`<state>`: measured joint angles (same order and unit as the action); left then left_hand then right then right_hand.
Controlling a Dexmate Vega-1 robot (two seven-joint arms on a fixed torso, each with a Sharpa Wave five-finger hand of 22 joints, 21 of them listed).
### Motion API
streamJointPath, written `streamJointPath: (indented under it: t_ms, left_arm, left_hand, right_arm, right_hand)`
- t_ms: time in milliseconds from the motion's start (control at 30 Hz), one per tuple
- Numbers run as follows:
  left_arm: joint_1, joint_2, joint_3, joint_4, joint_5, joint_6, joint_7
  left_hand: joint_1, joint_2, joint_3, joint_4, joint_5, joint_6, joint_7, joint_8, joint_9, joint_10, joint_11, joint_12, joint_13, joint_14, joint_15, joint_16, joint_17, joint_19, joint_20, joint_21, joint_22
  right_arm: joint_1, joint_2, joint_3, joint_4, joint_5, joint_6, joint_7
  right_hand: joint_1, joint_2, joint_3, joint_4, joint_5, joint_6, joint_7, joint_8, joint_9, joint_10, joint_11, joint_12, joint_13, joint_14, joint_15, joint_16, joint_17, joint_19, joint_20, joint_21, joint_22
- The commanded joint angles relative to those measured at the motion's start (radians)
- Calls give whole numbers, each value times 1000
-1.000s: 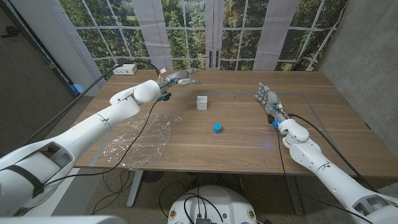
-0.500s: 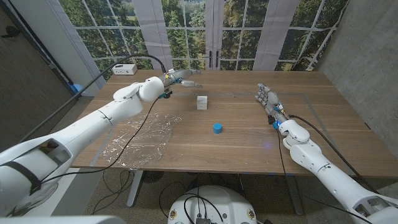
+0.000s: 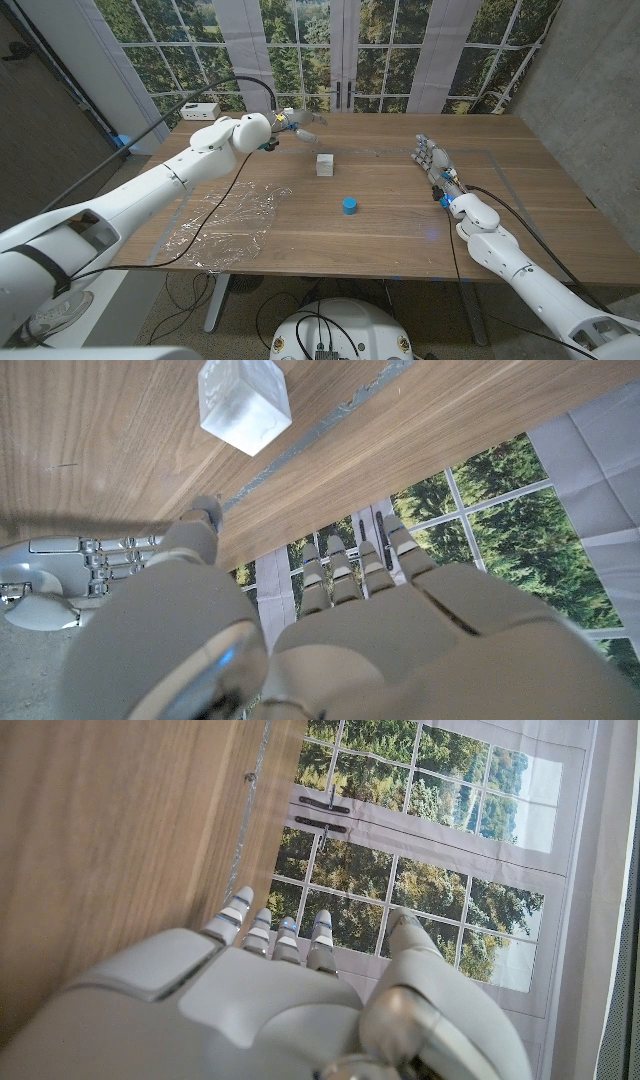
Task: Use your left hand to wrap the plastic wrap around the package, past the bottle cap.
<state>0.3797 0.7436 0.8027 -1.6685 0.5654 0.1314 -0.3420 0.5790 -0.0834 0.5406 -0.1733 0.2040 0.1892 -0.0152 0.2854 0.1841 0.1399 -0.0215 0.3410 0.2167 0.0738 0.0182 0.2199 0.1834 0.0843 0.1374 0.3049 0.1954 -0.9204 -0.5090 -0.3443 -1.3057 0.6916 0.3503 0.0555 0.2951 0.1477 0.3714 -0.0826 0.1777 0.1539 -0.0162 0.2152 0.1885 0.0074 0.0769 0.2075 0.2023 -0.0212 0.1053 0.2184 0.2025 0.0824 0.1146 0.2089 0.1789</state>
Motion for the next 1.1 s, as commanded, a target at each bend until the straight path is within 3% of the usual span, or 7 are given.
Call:
streamJointPath:
  t_ms: [33,133,433,600,1100]
  left_arm:
    - [-59,-24,40,3,67,39,-146]
    - [-61,-26,46,2,82,43,-151]
    - [-92,-45,74,23,114,68,-228]
    - [-119,-68,100,55,126,70,-271]
    - [-147,-109,151,99,168,69,-285]
  left_hand:
    - [30,-14,-18,4,16,26,-1,4,7,33,-9,13,7,46,-17,18,5,10,-5,2,5]
    - [41,-20,-35,13,19,71,1,13,8,77,-16,26,11,72,-27,25,9,13,-12,2,8]
    - [39,-18,-57,27,19,62,7,-1,9,79,-13,23,18,71,-23,23,14,2,-9,-3,11]
    - [39,-19,-63,29,19,61,6,-4,10,82,-14,24,20,68,-20,22,15,1,-7,-3,11]
    - [45,-12,-71,33,21,67,5,-7,10,79,-13,19,23,60,-14,18,16,-3,-4,-5,12]
  right_arm:
    - [-2,4,3,10,4,6,3]
    - [1,6,3,12,7,3,2]
    - [12,10,0,27,9,3,16]
    - [13,12,0,33,9,4,16]
    - [14,16,5,53,21,11,30]
  right_hand:
    - [4,3,1,-2,1,5,1,1,3,8,2,4,1,5,1,5,3,-1,7,3,6]
    - [4,3,1,-2,1,6,1,0,3,9,2,4,1,7,1,5,3,-1,7,3,6]
    - [3,3,1,-2,1,7,1,-1,4,16,4,6,1,9,3,6,4,1,7,4,6]
    - [3,3,1,-1,1,7,0,-2,4,23,8,9,2,13,5,7,4,2,8,4,6]
    - [1,4,0,-1,1,11,-1,-4,4,40,15,13,2,22,8,10,5,3,11,5,6]
